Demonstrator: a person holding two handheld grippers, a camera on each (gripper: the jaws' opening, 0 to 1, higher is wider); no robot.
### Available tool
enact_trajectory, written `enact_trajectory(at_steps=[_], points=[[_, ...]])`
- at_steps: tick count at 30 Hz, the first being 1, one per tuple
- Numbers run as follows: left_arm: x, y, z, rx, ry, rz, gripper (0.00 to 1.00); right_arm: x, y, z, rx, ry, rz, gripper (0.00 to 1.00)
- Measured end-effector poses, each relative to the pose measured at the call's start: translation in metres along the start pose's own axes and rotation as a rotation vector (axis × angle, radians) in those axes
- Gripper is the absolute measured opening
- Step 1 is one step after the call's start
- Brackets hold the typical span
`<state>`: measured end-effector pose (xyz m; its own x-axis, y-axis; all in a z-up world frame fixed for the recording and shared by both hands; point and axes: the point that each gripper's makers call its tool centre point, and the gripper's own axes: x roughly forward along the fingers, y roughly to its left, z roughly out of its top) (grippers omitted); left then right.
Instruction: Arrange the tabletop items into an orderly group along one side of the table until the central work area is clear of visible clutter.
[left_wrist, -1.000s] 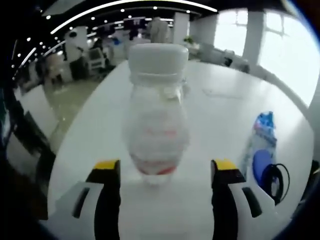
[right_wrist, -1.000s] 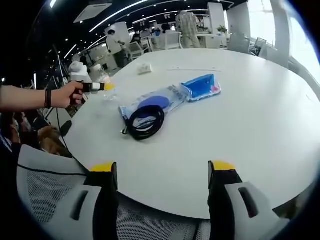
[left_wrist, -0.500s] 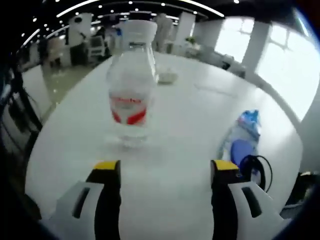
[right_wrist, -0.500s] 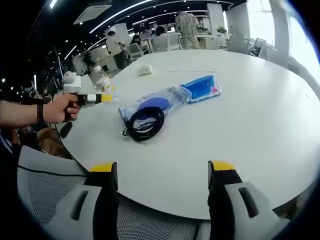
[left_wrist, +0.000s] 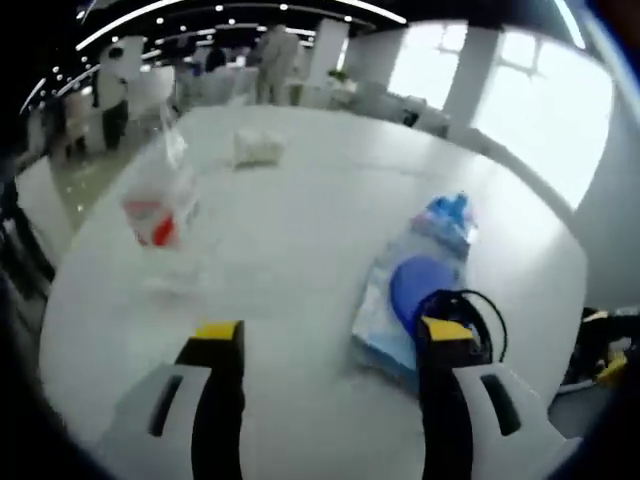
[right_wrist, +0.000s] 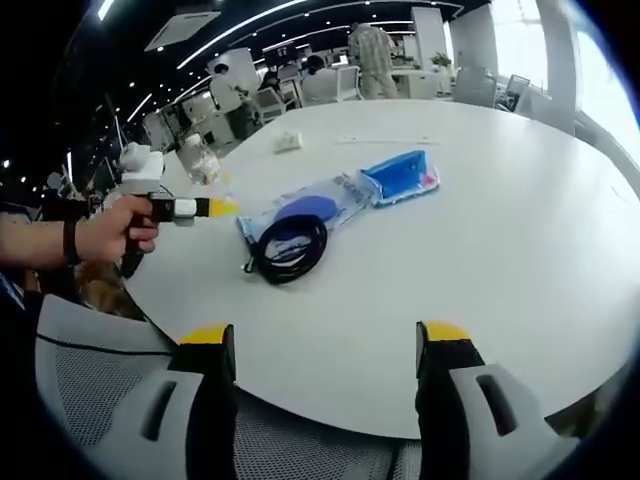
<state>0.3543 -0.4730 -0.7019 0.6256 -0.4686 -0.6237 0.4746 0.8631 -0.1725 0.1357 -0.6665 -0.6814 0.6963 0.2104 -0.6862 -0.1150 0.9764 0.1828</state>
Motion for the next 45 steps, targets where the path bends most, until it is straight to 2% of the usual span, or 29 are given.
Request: enact_trajectory(at_steps=[1,3,7,8,9,11,13,14,16,19,20,21,23,27,31,32,34,40,42,45], points=[[0.007,-0.007,0.014,0.024,-0.019,-0.014,0.68,0.000,0.000,0.000,0.001,0.002,-0.001,0.74],[0.020,-0.010,0.038,0.092,-0.043,0.000,0.68,0.000,-0.001,-0.001,0.006,0.003,-0.002,0.74],[0.046,-0.008,0.083,0.112,-0.083,0.022,0.71,0.000,-0.004,-0.001,0.014,0.006,-0.010,0.74],[0.054,-0.002,0.097,0.110,-0.097,0.039,0.71,0.000,-0.004,-0.001,0.016,0.007,-0.012,0.74],[0.063,0.010,0.115,0.125,-0.121,0.081,0.71,0.000,-0.005,-0.001,0.016,0.008,-0.015,0.74],[0.078,0.024,0.137,0.136,-0.133,0.110,0.72,0.000,-0.005,-0.002,0.014,0.010,-0.017,0.74],[0.090,0.038,0.151,0.105,-0.135,0.127,0.71,0.001,-0.005,-0.003,0.008,0.017,-0.020,0.74],[0.096,0.051,0.159,0.076,-0.143,0.155,0.71,0.001,-0.004,-0.004,0.003,0.021,-0.020,0.74],[0.105,0.066,0.166,0.032,-0.144,0.170,0.70,0.001,-0.004,-0.005,-0.006,0.029,-0.021,0.74],[0.118,0.088,0.167,-0.053,-0.129,0.194,0.70,0.001,-0.004,-0.007,-0.014,0.039,-0.024,0.74],[0.130,0.099,0.171,-0.089,-0.140,0.189,0.70,0.001,-0.004,-0.008,-0.016,0.041,-0.024,0.74],[0.132,0.102,0.171,-0.098,-0.140,0.188,0.69,0.001,-0.005,-0.008,-0.018,0.044,-0.026,0.74],[0.140,0.114,0.170,-0.165,-0.132,0.188,0.69,0.002,-0.005,-0.010,-0.020,0.048,-0.028,0.74],[0.152,0.129,0.182,-0.271,-0.160,0.173,0.68,0.002,-0.006,-0.012,-0.026,0.057,-0.032,0.74],[0.160,0.140,0.186,-0.278,-0.148,0.175,0.67,0.002,-0.006,-0.013,-0.030,0.063,-0.033,0.74],[0.164,0.144,0.187,-0.325,-0.140,0.174,0.66,0.002,-0.006,-0.013,-0.030,0.062,-0.033,0.74],[0.171,0.146,0.189,-0.362,-0.131,0.155,0.65,0.001,-0.007,-0.012,-0.029,0.057,-0.037,0.73],[0.180,0.148,0.187,-0.373,-0.084,0.151,0.64,0.000,-0.010,-0.009,-0.015,0.046,-0.045,0.73],[0.182,0.150,0.189,-0.385,-0.085,0.140,0.62,-0.001,-0.010,-0.009,-0.013,0.043,-0.047,0.73],[0.190,0.153,0.183,-0.338,-0.033,0.137,0.57,-0.001,-0.011,-0.008,-0.009,0.041,-0.049,0.73]])
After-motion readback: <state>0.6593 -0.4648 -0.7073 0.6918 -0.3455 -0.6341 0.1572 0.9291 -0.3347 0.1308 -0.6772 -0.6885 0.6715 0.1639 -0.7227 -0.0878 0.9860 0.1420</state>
